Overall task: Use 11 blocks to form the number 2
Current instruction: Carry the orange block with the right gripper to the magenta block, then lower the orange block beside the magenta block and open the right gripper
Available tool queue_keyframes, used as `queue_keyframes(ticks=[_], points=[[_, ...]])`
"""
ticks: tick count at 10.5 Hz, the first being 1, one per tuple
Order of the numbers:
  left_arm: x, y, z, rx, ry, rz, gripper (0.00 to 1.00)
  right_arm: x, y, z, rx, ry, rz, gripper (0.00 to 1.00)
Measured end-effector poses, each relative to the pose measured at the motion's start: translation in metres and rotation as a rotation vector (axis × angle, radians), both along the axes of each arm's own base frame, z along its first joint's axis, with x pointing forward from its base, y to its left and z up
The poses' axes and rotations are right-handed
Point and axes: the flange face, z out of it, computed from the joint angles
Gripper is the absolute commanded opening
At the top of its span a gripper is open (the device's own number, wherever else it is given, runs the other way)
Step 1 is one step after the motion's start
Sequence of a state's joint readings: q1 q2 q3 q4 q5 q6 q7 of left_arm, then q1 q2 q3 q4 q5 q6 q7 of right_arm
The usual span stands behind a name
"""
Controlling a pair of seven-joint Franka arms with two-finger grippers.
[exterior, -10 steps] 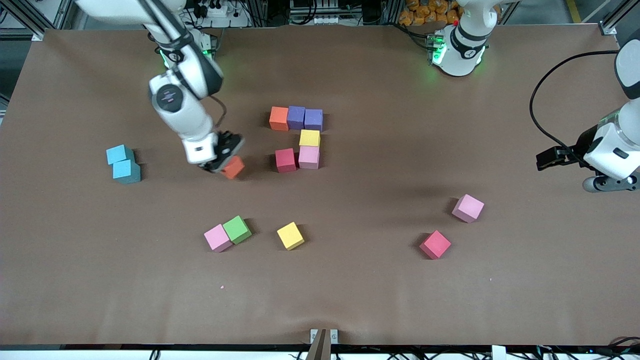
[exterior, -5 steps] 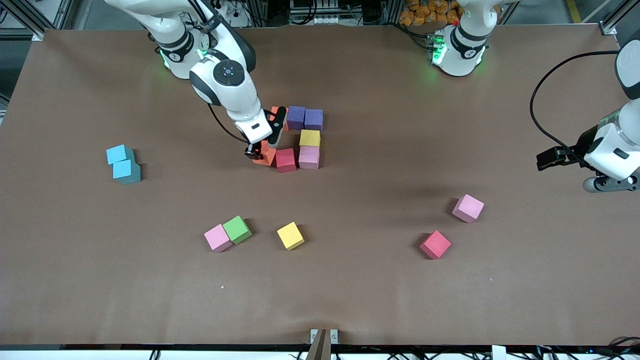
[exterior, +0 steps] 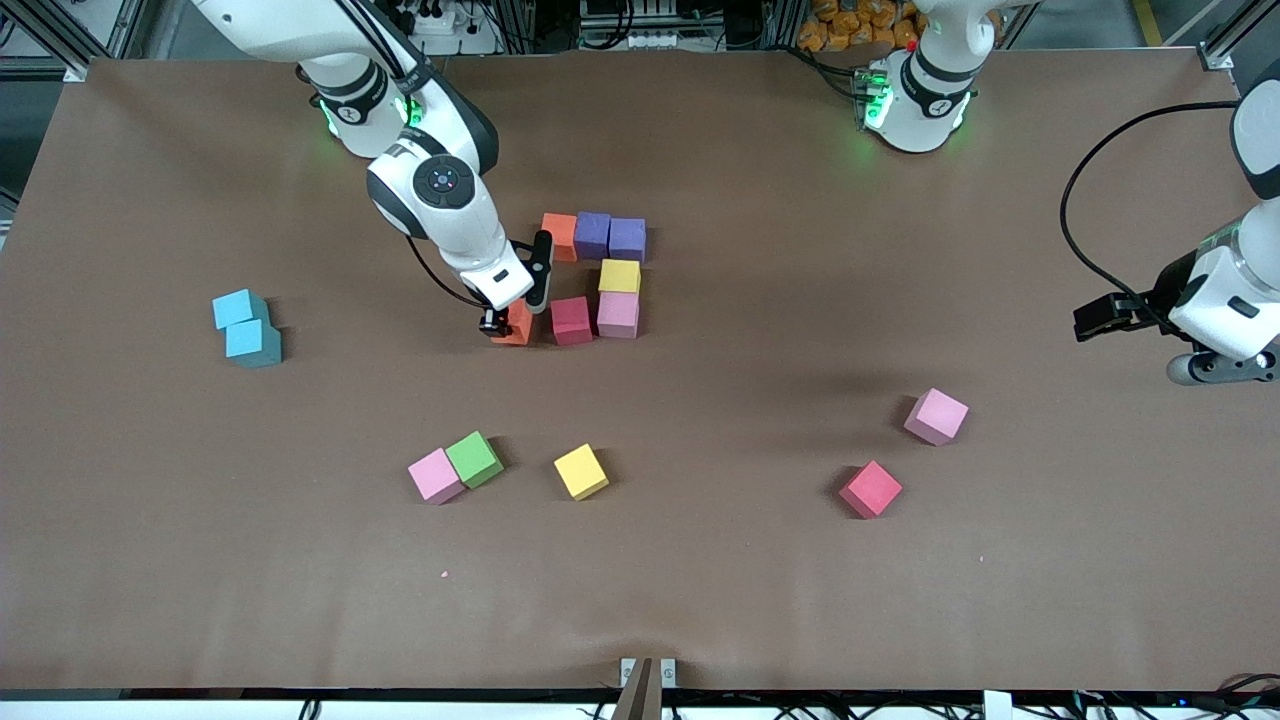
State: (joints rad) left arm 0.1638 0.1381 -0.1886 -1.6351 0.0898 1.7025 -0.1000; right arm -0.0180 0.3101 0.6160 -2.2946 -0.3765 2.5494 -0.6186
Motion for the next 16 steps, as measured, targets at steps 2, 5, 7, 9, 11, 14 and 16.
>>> queue_keyframes(ticks=[2,5,7,9,11,14,16], points=[[0.000,0.000,0.000,0.000,0.000,0.000,1.00,-0.006,0.016,-0.005,0.012,0.010,0.028,0.30],[0.000,0.000,0.000,0.000,0.000,0.000,1.00,-0.001,0.029,-0.011,0.027,0.021,0.037,0.30],[0.000,0.000,-0.001,0.000,0.001,0.000,1.00,0.002,0.037,-0.017,0.027,0.024,0.043,0.30],[0.000,0.000,-0.001,0.000,0.001,0.000,1.00,0.001,0.040,-0.022,0.026,0.033,0.047,0.30],[0.000,0.000,-0.001,0.000,0.001,0.000,1.00,0.002,0.038,-0.025,0.022,0.039,0.043,0.30],[0.000,-0.003,-0.001,0.000,0.001,-0.005,1.00,0.001,0.037,-0.026,0.015,0.045,0.043,0.30],[0.000,-0.003,-0.001,0.000,0.001,-0.005,1.00,-0.001,0.038,-0.027,0.009,0.051,0.047,0.30]])
